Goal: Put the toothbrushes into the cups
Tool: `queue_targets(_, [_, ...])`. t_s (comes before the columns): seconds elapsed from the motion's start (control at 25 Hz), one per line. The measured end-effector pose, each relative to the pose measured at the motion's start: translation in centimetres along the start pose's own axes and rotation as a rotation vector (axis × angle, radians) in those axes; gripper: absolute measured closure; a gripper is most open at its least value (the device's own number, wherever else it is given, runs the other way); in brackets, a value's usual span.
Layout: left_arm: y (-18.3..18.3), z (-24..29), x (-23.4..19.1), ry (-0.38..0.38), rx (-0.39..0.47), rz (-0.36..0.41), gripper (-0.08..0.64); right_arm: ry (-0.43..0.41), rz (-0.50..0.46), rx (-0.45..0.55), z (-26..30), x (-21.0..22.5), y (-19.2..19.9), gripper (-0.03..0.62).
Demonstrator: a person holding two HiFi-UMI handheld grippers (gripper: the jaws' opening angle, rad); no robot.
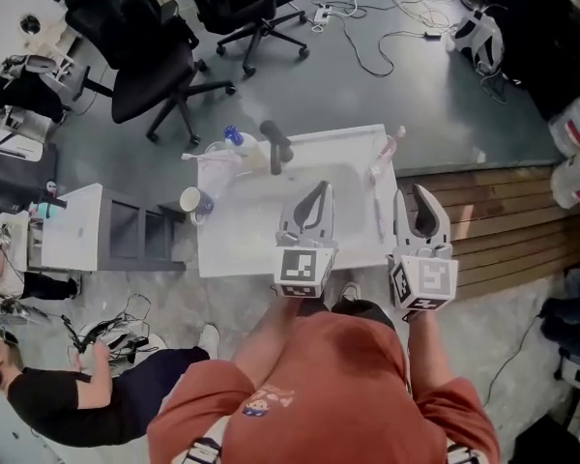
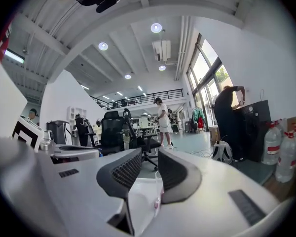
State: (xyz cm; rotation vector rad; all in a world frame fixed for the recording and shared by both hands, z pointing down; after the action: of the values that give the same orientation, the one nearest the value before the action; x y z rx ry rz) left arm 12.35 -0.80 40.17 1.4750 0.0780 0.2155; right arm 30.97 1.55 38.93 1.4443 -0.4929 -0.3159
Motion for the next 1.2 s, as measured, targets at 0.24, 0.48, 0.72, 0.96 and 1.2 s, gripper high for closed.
queue_targets(0.24, [1.9,0.6,-0.8,0.024,0.009,-0.017,0.534,0.021,0.020,-0.060,2.0,0.7,3.3,0.479])
queue_targets(0.48, [4.0,1.8,-2.7,0.036,0.025,-0.043,0.534,0.028,0.064,-0.208,5.2,1.3,8.3,0.479])
queue_targets(0.72, [6.4,3.9,-4.7,0.053,0.001,-0.068,0.534,-0.025,0.094,-0.402,9.1,1.7,12.8,0.479])
queue_targets(0.96, [8.3,5.9,-6.2,0.087,-0.011,-0.066,0.534,-0.014,0.113,-0.534,12.4,2.8,15.5,0.479])
queue_targets(1.2, [9.9,8.0,-7.4,0.105,-0.022,-0.056,0.534,-0.028,0.147,-0.673,15.3,3.7,18.5,0.479])
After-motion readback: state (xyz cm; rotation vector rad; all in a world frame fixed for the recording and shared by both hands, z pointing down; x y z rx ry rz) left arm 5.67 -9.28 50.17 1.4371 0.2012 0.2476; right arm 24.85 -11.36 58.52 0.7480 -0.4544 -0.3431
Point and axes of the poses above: the fingertips, and each gripper's own axes: z forward along the fingers, x to its right, y out of its underside, the point moved 6 cm from there along -z, backward along the fingers, and after that the axes turned 15 degrees about -y, right-handed, at the moved point
